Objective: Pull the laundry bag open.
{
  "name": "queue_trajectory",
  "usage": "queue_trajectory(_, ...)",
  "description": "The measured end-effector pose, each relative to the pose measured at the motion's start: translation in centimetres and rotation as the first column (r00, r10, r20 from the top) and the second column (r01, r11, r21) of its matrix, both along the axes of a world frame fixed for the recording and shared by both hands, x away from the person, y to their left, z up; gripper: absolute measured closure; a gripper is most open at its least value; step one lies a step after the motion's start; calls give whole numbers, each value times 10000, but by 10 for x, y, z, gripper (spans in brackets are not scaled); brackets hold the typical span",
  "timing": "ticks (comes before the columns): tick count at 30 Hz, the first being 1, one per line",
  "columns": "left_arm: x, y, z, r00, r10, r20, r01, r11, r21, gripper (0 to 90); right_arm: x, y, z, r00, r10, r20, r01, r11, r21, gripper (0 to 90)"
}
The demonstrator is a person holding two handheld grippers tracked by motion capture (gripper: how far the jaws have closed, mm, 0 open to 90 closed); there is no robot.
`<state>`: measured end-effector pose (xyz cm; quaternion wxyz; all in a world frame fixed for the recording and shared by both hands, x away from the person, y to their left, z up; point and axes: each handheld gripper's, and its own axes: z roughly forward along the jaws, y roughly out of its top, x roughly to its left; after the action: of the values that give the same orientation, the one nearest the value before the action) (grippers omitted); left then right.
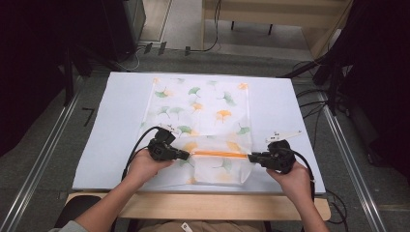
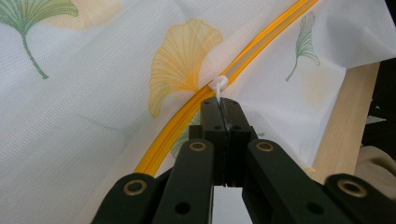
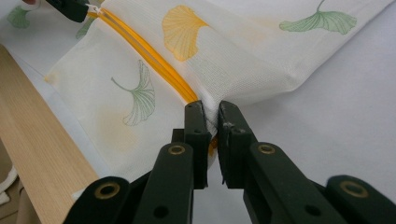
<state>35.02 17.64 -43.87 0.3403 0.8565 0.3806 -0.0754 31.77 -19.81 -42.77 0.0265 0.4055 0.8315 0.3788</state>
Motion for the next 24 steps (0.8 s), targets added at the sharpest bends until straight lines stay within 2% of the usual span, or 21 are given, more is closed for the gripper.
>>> queue_trajectory(8,-1,14,1,9998,128,-128,-126,9998,123,900,1,-1,0,10000,-3,-53,3,10000,-49,850)
queue_trajectory(12,-7,30,2,9992,207,-336,-203,9997,127,900,2,-2,0,10000,-68,-43,68,9999,-81,850)
queue_trajectory(16,-13,45,7,9993,310,-206,-308,9995,108,900,2,0,-1,10000,-20,-84,19,10000,-67,849)
queue_trajectory(24,-12,41,6,9995,232,-219,-229,9996,136,900,2,0,-1,9999,-30,-110,28,9999,-127,850)
